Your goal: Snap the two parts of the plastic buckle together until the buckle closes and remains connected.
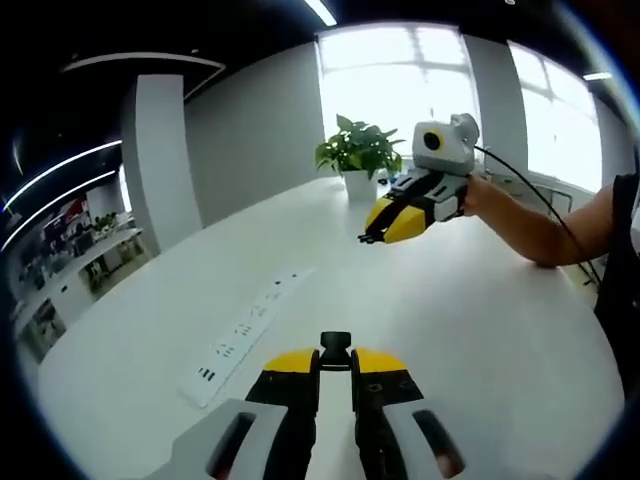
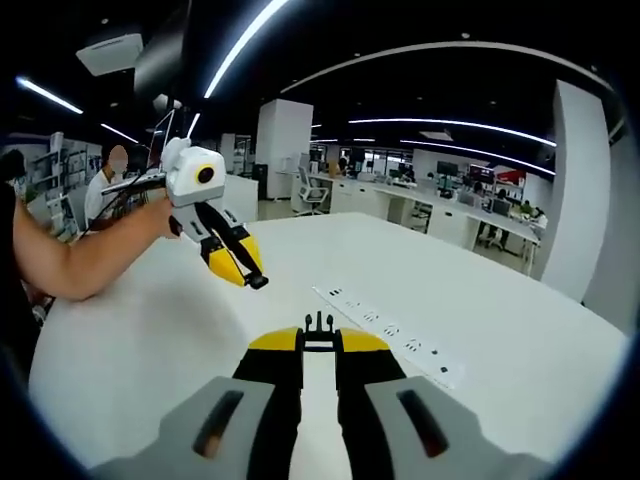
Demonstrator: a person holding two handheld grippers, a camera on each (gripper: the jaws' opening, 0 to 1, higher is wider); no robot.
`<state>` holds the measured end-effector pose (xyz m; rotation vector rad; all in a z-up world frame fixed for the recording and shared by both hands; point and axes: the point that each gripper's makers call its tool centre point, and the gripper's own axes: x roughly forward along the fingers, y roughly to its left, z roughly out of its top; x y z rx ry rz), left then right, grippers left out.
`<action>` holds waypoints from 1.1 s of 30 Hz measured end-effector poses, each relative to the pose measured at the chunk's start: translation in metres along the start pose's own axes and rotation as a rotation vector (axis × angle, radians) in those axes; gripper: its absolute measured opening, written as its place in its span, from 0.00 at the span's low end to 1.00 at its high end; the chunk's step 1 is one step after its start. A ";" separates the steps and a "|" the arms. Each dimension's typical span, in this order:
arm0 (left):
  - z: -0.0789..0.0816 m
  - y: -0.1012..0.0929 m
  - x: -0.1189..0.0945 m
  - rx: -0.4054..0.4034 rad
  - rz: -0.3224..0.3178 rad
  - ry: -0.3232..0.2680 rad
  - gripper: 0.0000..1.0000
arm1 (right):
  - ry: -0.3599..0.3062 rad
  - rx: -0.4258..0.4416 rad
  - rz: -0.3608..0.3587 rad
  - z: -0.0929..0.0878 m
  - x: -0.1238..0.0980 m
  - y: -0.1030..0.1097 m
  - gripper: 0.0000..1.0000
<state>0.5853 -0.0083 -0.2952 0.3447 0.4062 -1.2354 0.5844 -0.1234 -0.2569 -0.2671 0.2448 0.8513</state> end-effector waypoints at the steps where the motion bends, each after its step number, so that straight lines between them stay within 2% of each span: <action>1: -0.003 -0.001 0.002 -0.004 0.001 0.005 0.10 | 0.000 -0.004 -0.001 -0.001 0.001 0.000 0.10; 4: -0.009 0.001 0.001 -0.004 0.023 0.028 0.10 | 0.003 -0.010 -0.007 -0.002 0.001 0.000 0.10; 9: -0.005 0.000 -0.004 -0.026 0.037 -0.001 0.10 | -0.009 -0.007 -0.008 0.002 -0.001 0.003 0.10; 12: -0.007 -0.002 -0.004 -0.023 0.043 0.004 0.10 | -0.011 -0.009 -0.012 0.002 -0.001 0.005 0.10; 21: -0.007 -0.016 -0.012 -0.024 0.040 -0.003 0.10 | -0.007 -0.018 -0.006 0.004 -0.004 0.019 0.10; 28: -0.013 -0.021 -0.020 -0.037 0.055 -0.009 0.10 | -0.002 -0.020 -0.006 0.002 -0.008 0.028 0.10; 33: -0.017 -0.031 -0.019 -0.038 0.042 -0.002 0.10 | -0.005 -0.022 -0.003 0.003 -0.010 0.035 0.10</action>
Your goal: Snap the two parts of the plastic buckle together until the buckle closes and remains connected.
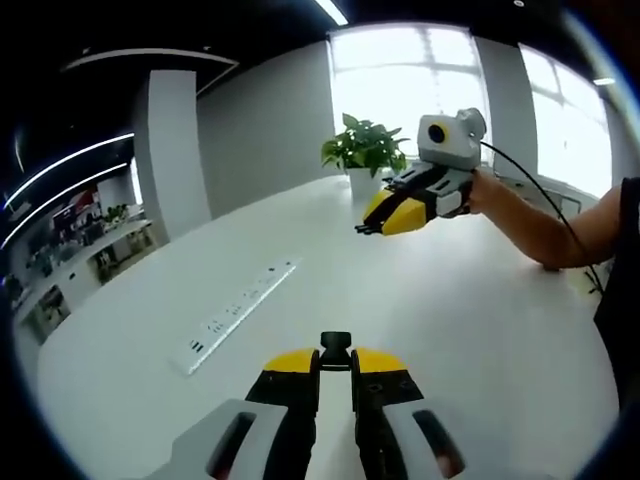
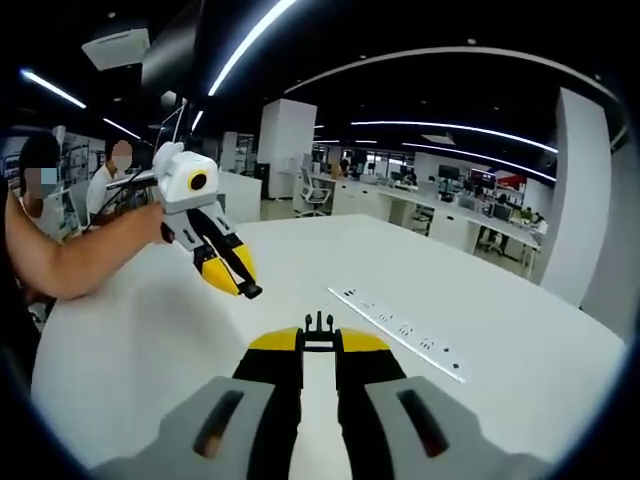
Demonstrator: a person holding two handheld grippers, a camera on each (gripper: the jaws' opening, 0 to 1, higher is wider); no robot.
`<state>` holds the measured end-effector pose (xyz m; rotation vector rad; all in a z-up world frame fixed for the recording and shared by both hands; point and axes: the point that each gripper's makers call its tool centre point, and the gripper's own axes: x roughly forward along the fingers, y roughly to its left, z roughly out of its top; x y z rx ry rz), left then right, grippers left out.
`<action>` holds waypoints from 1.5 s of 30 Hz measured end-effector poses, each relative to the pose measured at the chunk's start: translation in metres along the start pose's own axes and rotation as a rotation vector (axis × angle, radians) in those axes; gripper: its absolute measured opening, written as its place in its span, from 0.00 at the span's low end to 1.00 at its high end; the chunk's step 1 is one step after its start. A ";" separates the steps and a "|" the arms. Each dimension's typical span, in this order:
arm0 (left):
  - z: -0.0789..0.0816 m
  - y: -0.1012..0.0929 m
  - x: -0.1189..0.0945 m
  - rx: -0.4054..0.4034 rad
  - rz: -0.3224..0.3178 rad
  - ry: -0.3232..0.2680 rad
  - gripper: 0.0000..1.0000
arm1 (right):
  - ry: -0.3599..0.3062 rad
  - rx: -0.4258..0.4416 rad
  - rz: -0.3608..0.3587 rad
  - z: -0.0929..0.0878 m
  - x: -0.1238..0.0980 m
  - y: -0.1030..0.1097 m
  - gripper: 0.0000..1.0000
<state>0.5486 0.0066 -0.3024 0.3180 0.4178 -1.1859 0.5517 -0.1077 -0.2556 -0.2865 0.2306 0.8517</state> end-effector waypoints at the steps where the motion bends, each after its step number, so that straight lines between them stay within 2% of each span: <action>1: -0.002 -0.001 0.000 0.003 0.004 0.004 0.10 | 0.000 -0.002 0.000 0.000 0.000 0.002 0.10; 10: -0.011 -0.007 -0.003 -0.002 0.006 0.016 0.10 | 0.001 0.004 -0.002 -0.002 -0.006 0.010 0.10; 24: -0.013 -0.020 -0.010 -0.004 0.006 0.008 0.10 | 0.007 0.009 -0.001 -0.009 -0.008 0.024 0.10; 30: -0.017 -0.027 -0.013 -0.006 0.002 0.013 0.10 | 0.012 0.022 -0.003 -0.017 -0.008 0.025 0.10; 45: -0.027 -0.040 -0.017 -0.016 0.005 0.008 0.10 | 0.004 0.029 -0.009 -0.021 -0.018 0.039 0.10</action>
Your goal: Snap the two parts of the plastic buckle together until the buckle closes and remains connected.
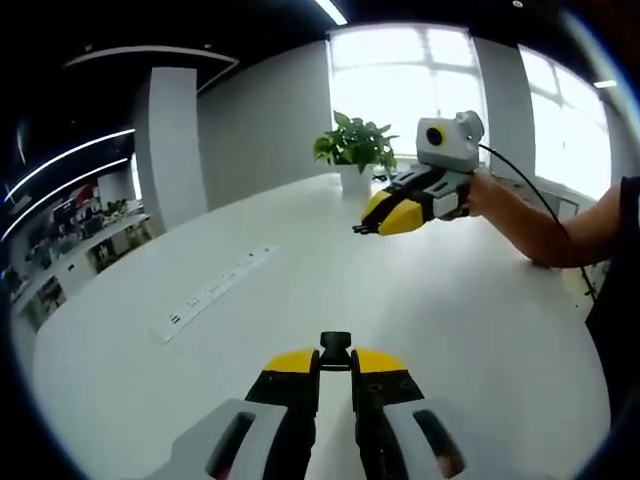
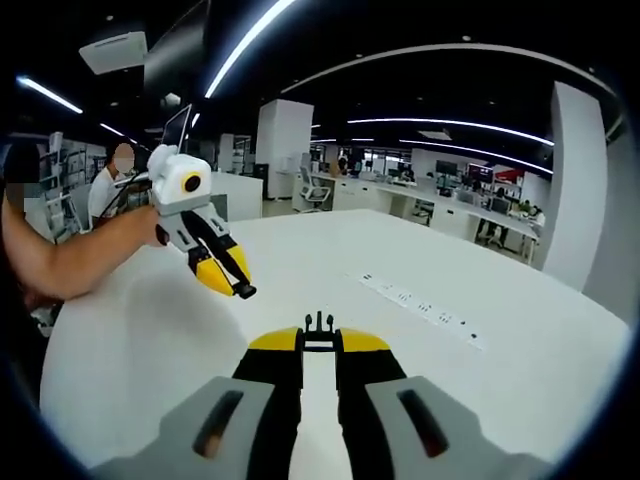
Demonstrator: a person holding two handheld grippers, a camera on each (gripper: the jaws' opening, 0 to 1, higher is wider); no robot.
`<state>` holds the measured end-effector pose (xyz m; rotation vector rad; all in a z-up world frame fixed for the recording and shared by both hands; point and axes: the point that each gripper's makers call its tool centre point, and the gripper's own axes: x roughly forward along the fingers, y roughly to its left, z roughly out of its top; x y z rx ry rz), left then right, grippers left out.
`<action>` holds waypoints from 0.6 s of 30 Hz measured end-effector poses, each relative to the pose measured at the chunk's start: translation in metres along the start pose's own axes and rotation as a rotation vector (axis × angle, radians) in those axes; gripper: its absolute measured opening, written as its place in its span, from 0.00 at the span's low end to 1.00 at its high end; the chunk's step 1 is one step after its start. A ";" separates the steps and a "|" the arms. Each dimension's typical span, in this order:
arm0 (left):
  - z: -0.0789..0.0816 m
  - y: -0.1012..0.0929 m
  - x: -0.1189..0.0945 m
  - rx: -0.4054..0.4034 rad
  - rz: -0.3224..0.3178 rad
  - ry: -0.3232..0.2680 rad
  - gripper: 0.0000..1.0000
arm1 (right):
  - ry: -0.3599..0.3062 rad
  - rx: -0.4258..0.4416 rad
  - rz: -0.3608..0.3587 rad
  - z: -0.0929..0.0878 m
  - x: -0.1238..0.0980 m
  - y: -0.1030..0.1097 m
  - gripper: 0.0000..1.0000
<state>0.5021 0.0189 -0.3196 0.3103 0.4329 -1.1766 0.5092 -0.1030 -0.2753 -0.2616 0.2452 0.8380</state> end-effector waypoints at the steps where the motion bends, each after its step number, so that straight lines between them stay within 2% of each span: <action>1: -0.001 -0.002 0.000 0.000 -0.001 0.001 0.10 | -0.001 0.003 0.000 0.000 -0.001 0.001 0.10; 18: -0.010 -0.021 -0.002 0.004 -0.015 0.016 0.10 | 0.006 0.010 0.002 -0.008 -0.009 0.016 0.10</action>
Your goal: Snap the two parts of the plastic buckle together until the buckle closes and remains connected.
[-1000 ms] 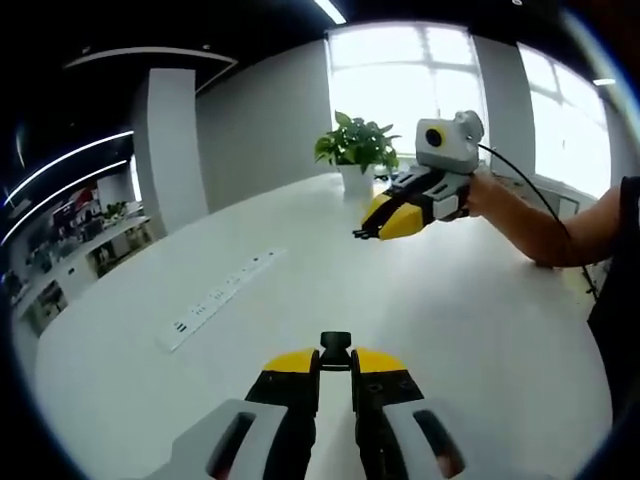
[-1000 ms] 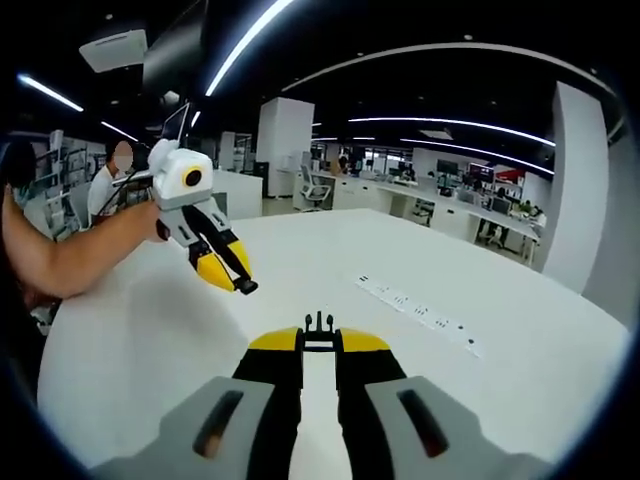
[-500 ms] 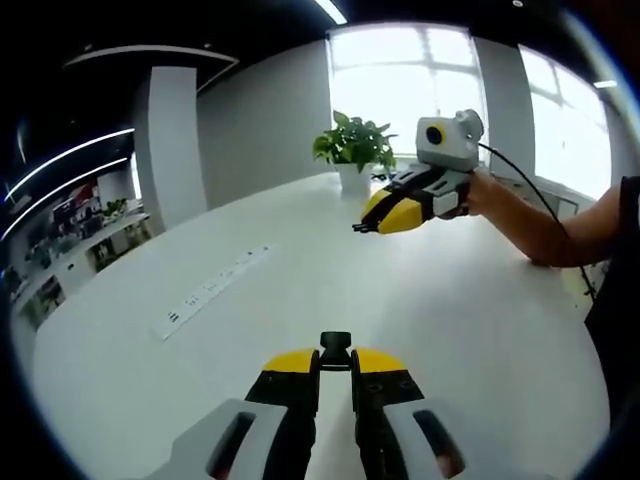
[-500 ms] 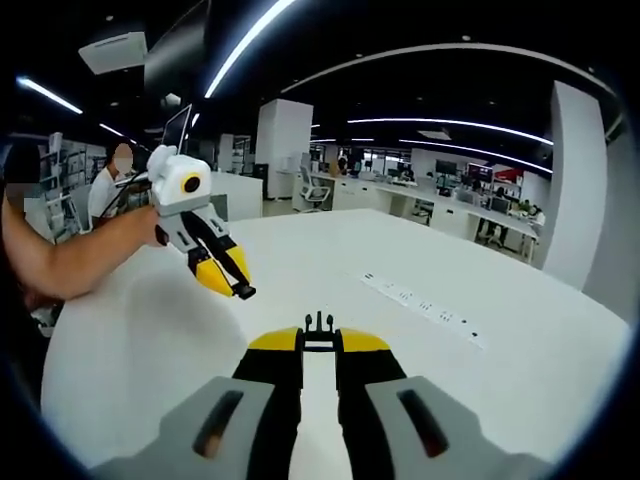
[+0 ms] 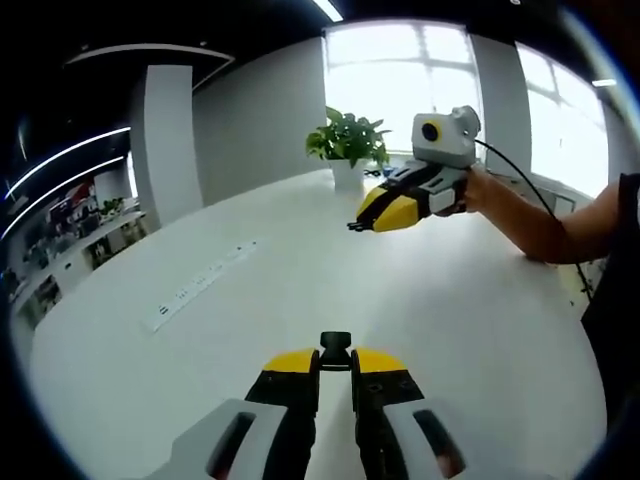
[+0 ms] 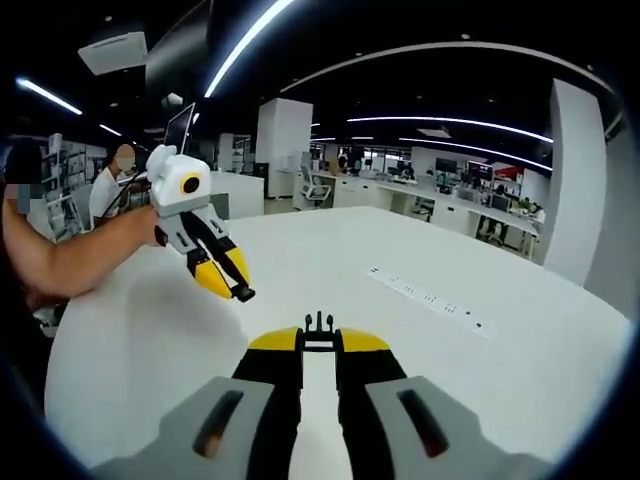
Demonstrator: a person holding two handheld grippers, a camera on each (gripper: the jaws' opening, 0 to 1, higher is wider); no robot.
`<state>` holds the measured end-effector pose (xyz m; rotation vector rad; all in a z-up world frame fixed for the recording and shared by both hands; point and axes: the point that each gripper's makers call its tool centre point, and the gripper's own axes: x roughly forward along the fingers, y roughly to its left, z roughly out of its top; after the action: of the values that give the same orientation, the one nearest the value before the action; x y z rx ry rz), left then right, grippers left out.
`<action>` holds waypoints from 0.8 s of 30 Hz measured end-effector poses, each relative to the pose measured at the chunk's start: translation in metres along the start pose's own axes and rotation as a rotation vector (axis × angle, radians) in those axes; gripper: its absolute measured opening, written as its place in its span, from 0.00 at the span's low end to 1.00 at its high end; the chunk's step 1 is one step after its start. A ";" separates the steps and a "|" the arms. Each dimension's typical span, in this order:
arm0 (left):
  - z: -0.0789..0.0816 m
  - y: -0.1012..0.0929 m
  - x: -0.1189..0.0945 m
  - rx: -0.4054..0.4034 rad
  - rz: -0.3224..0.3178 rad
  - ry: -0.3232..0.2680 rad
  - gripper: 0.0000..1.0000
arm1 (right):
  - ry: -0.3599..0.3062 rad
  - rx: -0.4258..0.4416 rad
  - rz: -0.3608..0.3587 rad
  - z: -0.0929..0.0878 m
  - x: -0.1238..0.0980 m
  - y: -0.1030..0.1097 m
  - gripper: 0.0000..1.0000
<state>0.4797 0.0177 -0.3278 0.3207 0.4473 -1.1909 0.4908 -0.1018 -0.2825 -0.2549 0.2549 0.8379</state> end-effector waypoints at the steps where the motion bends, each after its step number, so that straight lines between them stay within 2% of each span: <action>1: -0.001 -0.002 0.000 0.000 -0.001 0.000 0.10 | 0.000 0.000 0.003 0.000 0.000 0.002 0.10; 24: -0.008 -0.023 -0.004 0.002 -0.017 0.005 0.10 | 0.009 0.002 0.015 -0.011 -0.008 0.022 0.10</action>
<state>0.4557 0.0166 -0.3328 0.3223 0.4536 -1.2076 0.4674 -0.0969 -0.2928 -0.2548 0.2666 0.8511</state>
